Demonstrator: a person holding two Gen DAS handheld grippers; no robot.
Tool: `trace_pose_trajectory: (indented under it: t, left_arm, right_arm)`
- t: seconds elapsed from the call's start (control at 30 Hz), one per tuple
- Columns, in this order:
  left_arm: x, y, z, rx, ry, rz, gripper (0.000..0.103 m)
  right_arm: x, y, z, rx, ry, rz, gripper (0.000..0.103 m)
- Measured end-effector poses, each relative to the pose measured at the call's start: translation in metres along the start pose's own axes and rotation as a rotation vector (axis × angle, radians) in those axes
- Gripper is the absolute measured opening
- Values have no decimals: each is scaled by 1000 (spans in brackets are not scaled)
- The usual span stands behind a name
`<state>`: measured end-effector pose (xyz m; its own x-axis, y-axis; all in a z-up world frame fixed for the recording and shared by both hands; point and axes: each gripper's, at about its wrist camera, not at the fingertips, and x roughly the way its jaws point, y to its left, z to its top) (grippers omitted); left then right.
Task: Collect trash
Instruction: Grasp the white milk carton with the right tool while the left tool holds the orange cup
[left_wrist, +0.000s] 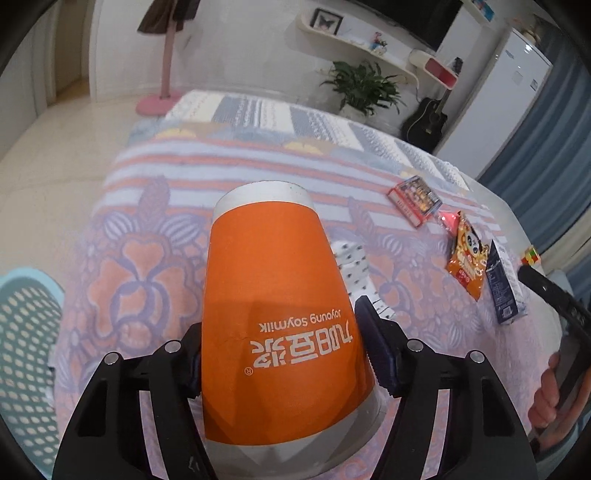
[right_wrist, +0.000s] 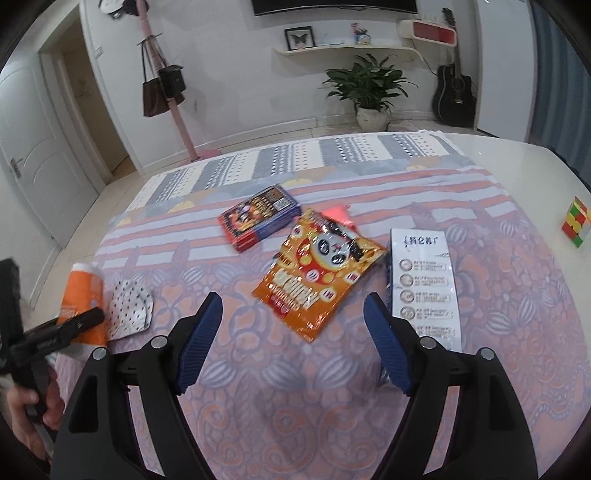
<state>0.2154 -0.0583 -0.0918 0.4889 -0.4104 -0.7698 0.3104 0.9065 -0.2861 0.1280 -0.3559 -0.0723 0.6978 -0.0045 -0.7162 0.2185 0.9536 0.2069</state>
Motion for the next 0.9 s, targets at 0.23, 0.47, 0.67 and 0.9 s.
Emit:
trace_pose_trajectory:
  t: [0.23,0.47,0.67,0.9]
  left_arm:
    - [-19,-3,4,3,-56,-3,65]
    - [-30,8,9,-55,-88,-42,66]
    - [-34,7,9,-46,-91,-43,66]
    - [-51,13,11,-60,-117,-50,66]
  right_arm:
    - [3,-42,19,88,-21,-120,75]
    - [8,-96,6,209,33,-134,83]
    - [44,-76,2,161,133,-207,86]
    - [58,-80,-6,176,194,-220,52]
